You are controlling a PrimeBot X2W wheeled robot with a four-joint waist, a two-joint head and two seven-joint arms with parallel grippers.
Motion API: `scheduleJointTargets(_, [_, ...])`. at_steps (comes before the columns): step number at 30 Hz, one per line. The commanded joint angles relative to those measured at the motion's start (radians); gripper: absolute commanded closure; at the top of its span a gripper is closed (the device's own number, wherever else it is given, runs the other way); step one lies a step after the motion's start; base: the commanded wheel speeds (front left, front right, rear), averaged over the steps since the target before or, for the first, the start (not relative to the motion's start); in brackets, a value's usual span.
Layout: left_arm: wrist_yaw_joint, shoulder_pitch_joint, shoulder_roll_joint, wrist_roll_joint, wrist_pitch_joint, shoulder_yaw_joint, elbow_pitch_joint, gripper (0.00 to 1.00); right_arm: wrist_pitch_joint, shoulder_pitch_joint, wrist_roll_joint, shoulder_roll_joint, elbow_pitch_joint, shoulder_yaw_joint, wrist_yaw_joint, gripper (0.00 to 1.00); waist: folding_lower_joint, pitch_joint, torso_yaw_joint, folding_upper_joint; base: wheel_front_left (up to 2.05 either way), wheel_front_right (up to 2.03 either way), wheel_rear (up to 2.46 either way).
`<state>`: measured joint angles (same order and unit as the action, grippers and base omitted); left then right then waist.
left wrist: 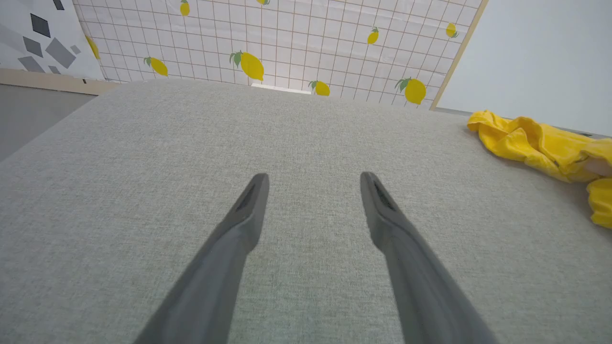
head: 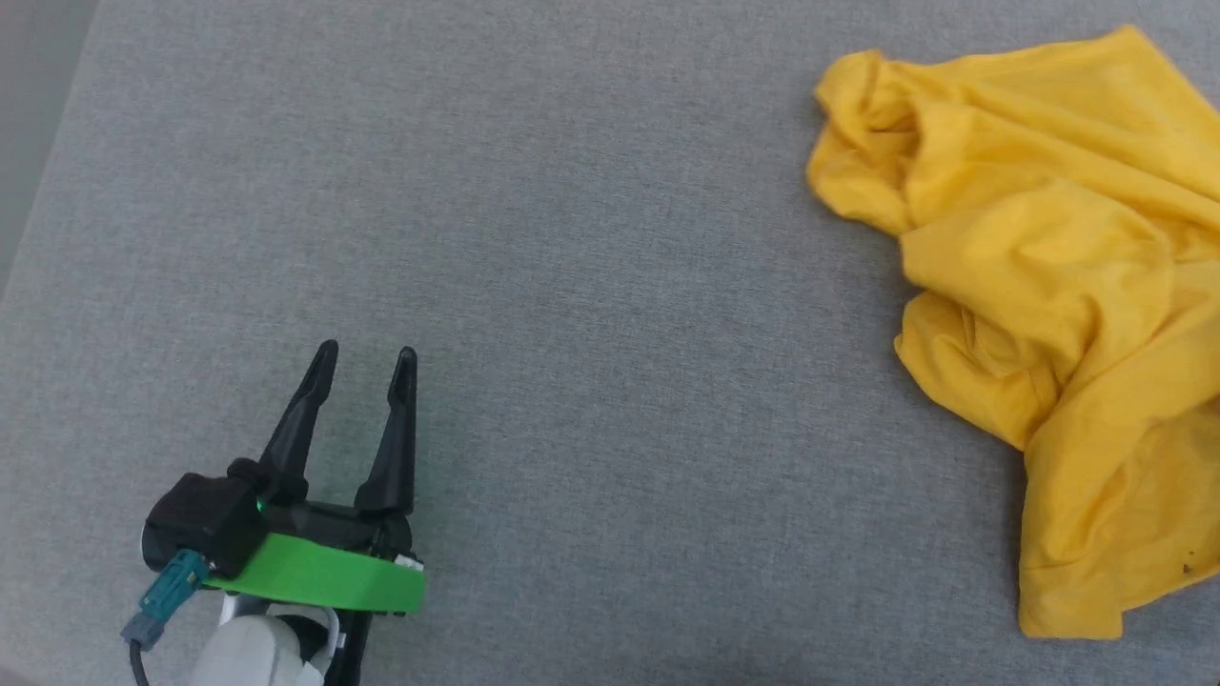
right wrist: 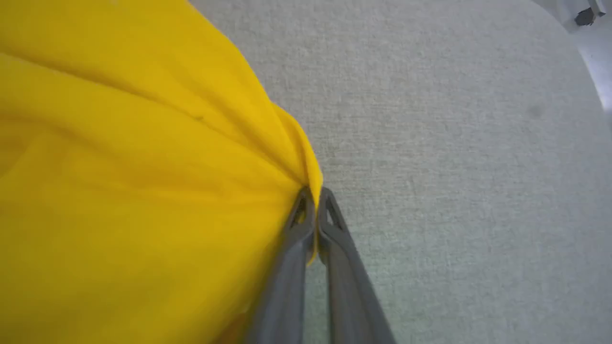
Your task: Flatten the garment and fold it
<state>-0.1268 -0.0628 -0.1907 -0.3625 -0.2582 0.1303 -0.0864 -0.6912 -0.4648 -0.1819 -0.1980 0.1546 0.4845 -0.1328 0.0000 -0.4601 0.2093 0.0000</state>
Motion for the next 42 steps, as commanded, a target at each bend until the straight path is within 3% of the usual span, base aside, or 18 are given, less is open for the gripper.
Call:
scheduleJointTargets(1, [-0.004,-0.004,-0.012,-0.012,-0.004,-0.002,-0.004,0.0,-0.004,0.064,-0.023,0.021,0.009,0.034,0.002,1.0,0.0,-0.013,-0.014,0.0,0.0,0.0,0.0])
scheduleJointTargets(5, [-0.004,-0.003,-0.029,-0.014,-0.004,-0.002,-0.003,0.0,0.028,0.122,-0.047,0.086,-0.008,0.095,0.002,1.0,0.0,-0.017,-0.032,0.0,0.0,0.0,0.0])
scheduleJointTargets(7, [-0.004,-0.005,-0.036,-0.016,-0.004,-0.001,-0.003,0.0,0.077,0.119,-0.042,0.116,0.002,0.105,0.002,0.56,0.0,-0.013,-0.048,0.0,0.0,0.0,0.0])
scheduleJointTargets(8, [-0.004,-0.005,-0.037,-0.016,-0.004,0.0,-0.003,0.0,0.095,0.112,-0.039,0.122,0.005,0.101,0.002,0.39,0.0,-0.01,-0.053,0.0,0.0,0.0,0.0])
scheduleJointTargets(9, [-0.004,-0.005,-0.039,-0.016,-0.004,0.001,-0.003,0.0,0.115,0.103,-0.032,0.127,0.011,0.091,0.002,0.0,0.0,-0.006,-0.058,0.0,0.0,0.0,0.0])
scheduleJointTargets(18, [-0.004,0.014,-0.022,-0.005,-0.004,-0.002,0.008,0.0,0.269,0.052,0.093,0.146,-0.072,-0.033,0.002,0.0,0.0,0.068,-0.084,0.0,0.0,0.0,0.0])
scheduleJointTargets(27, [-0.004,0.049,-0.003,0.014,-0.004,-0.017,0.011,0.0,0.357,0.22,0.239,0.147,-0.262,-0.195,0.002,0.0,0.0,0.13,-0.094,0.0,0.0,0.0,0.0])
scheduleJointTargets(31, [-0.004,0.064,-0.001,0.019,-0.004,-0.02,0.01,0.0,0.297,0.328,0.28,0.148,-0.299,-0.257,0.002,0.0,0.0,0.143,-0.101,0.0,0.0,0.0,0.0])
scheduleJointTargets(32, [-0.004,0.073,-0.001,0.021,-0.004,-0.021,0.01,0.0,0.207,0.402,0.278,0.148,-0.321,-0.278,0.002,0.0,0.0,0.152,-0.107,0.0,0.0,0.0,0.0])
scheduleJointTargets(35, [-0.004,0.083,0.0,0.024,-0.004,-0.018,0.012,0.0,0.118,0.456,0.257,0.148,-0.336,-0.249,0.002,0.0,0.0,0.162,-0.111,0.0,0.0,0.0,0.0])
scheduleJointTargets(42, [-0.004,0.086,-0.002,0.024,-0.004,-0.011,0.016,0.0,0.033,0.43,0.187,0.148,-0.199,-0.259,0.002,0.0,0.0,0.174,-0.109,0.0,0.0,0.0,0.0])
